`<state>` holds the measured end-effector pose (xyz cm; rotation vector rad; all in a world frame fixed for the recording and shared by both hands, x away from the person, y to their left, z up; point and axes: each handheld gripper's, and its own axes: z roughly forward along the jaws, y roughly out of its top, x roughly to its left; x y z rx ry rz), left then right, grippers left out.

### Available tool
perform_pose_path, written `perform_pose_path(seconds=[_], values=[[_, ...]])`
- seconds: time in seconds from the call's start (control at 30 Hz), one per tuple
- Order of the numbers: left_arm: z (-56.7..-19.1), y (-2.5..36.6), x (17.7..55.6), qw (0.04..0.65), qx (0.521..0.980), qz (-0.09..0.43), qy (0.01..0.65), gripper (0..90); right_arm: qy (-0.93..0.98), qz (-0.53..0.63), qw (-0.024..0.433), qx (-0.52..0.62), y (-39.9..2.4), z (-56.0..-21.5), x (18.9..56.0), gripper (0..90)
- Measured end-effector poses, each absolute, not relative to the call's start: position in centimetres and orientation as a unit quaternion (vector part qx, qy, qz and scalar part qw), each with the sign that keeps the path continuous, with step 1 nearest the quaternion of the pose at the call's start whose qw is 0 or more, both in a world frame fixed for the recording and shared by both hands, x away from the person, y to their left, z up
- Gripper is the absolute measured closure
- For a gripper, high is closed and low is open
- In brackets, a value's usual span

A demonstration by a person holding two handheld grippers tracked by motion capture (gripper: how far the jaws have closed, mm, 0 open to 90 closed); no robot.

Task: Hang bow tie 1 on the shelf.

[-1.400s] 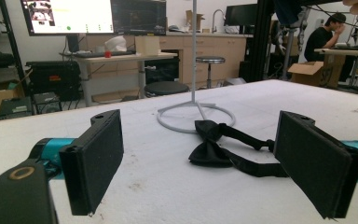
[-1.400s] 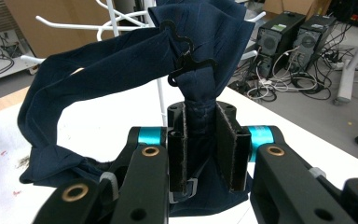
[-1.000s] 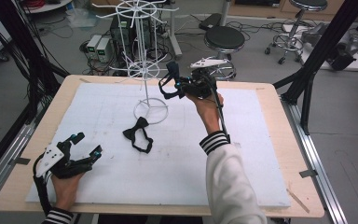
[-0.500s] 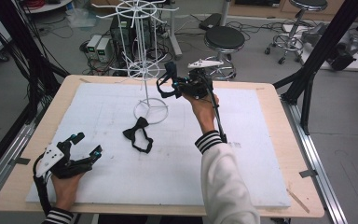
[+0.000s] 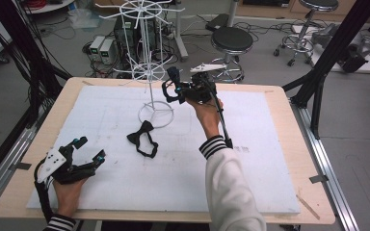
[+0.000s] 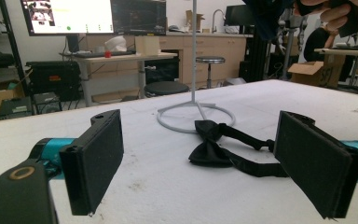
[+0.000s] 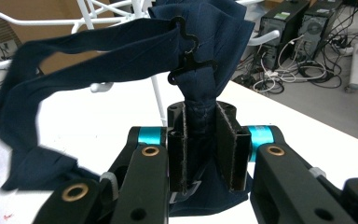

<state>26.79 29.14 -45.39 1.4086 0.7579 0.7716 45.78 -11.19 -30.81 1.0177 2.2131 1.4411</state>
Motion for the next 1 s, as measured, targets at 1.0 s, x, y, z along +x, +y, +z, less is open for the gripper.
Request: perform_pose_path(seconds=[1.0], values=[[-45.4, 29.2, 26.8, 0.630, 0.616, 0.337, 0.330, 16.2, 0.794, 0.466, 0.165, 0.353, -9.4, -33.0, 45.9, 74.8]])
